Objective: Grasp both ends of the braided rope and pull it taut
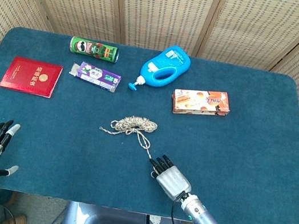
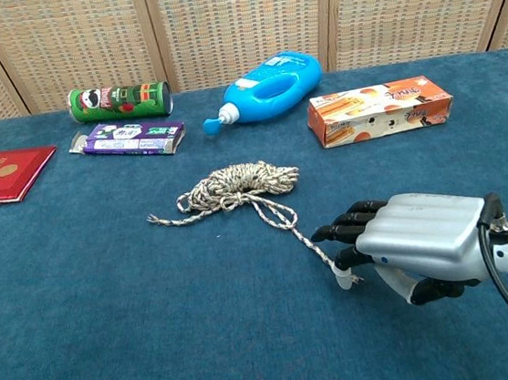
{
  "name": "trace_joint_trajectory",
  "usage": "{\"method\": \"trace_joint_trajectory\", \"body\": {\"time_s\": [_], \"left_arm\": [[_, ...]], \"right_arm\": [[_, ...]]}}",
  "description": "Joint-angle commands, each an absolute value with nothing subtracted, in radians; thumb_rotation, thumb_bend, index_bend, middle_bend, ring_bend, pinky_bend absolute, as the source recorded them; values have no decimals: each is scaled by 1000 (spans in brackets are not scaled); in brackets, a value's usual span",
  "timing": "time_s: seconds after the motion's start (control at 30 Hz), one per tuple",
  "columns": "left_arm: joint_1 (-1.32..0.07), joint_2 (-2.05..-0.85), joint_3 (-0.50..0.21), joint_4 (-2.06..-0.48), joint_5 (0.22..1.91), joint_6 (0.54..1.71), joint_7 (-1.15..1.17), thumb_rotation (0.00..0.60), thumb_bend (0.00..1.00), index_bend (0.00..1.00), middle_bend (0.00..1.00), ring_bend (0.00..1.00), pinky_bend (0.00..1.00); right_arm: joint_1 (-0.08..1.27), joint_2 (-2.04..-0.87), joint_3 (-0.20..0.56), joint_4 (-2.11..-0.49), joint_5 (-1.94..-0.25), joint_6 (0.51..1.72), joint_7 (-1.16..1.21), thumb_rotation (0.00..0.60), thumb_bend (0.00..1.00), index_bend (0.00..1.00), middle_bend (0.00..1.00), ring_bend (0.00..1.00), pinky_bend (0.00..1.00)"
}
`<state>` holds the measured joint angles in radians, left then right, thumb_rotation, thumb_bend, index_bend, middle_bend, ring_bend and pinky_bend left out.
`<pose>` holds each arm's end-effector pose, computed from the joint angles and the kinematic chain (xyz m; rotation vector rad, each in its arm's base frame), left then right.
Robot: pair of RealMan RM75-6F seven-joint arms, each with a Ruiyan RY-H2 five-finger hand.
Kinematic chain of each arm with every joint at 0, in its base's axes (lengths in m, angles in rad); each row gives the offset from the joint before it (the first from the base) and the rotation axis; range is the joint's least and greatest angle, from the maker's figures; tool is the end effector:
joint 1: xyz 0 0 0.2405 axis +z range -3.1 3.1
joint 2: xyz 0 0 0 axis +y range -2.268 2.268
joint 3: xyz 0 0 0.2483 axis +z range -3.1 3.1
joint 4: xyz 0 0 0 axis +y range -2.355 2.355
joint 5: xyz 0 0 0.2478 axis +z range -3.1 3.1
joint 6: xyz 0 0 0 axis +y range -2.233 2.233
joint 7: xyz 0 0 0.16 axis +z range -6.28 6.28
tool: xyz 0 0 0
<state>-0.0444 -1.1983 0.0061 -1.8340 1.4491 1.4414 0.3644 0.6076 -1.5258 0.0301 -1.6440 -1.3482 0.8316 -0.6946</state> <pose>-0.2729 0.1682 0.0652 -1.4486 -0.9798 -0.7450 -0.1448 -0.2541 -0.1009 2.3100 -0.5955 0.6744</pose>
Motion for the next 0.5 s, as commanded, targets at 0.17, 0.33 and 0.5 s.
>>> {"method": "trace_joint_trajectory", "body": {"time_s": [0.17, 0.33, 0.5], "left_arm": [[-46, -1203, 10, -1834, 1452, 1443, 373, 600, 0, 0, 0, 0, 0], [-48, -1206, 14, -1836, 1453, 1442, 380, 600, 0, 0, 0, 0, 0], [-47, -1208, 16, -1837, 1455, 1444, 382, 600, 0, 0, 0, 0, 0]], "right_arm": [[610, -1527, 22, -1624, -1320, 853, -682, 600, 964, 316, 0, 0, 0], [614, -1524, 39, -1606, -1292, 875, -676, 600, 964, 316, 0, 0, 0], [625, -1535, 57, -1576, -1245, 880, -680, 600, 964, 316, 0, 0, 0]]}}
